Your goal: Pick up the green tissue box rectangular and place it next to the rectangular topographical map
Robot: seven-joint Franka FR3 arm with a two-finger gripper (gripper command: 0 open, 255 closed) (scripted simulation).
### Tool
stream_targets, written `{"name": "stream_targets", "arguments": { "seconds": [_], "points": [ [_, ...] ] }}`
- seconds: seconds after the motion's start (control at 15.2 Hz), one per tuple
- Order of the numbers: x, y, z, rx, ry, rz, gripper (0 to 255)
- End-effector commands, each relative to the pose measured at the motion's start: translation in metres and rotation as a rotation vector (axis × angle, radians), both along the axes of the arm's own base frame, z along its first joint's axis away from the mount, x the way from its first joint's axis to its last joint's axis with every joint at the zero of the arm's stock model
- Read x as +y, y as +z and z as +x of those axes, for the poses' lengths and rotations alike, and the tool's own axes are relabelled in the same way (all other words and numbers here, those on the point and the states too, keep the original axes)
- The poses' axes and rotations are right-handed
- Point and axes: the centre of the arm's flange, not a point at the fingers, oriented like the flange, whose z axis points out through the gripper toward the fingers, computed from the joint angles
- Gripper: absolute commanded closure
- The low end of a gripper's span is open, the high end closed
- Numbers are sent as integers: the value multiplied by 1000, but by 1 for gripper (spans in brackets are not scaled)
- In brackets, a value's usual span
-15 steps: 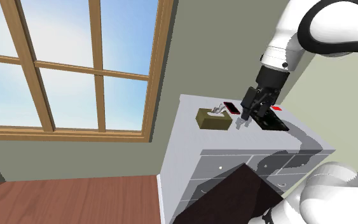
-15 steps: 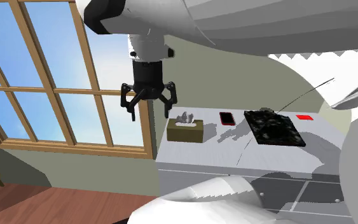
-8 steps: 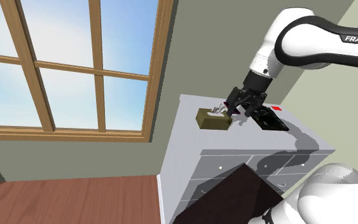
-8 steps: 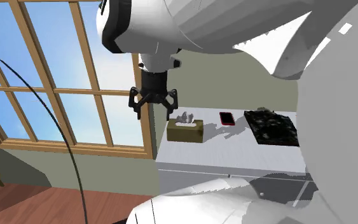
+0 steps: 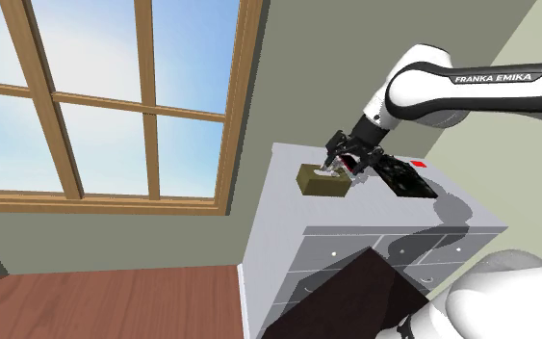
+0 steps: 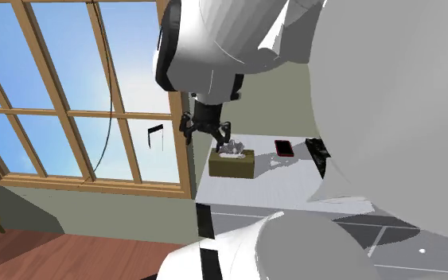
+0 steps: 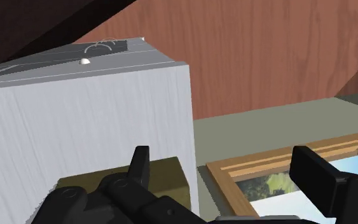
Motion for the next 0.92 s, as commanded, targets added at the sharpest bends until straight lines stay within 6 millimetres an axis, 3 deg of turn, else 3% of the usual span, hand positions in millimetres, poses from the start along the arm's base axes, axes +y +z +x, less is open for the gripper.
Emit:
{"name": "stream_targets", "arguments": {
  "seconds": [0.0, 0.66, 0.86],
  "points": [
    [-16, -12, 12, -38, -74, 8, 0],
    [-102, -70, 60, -209, -428, 55, 0],
    [-104, -82, 65, -215, -440, 57, 0]
  ]
}}
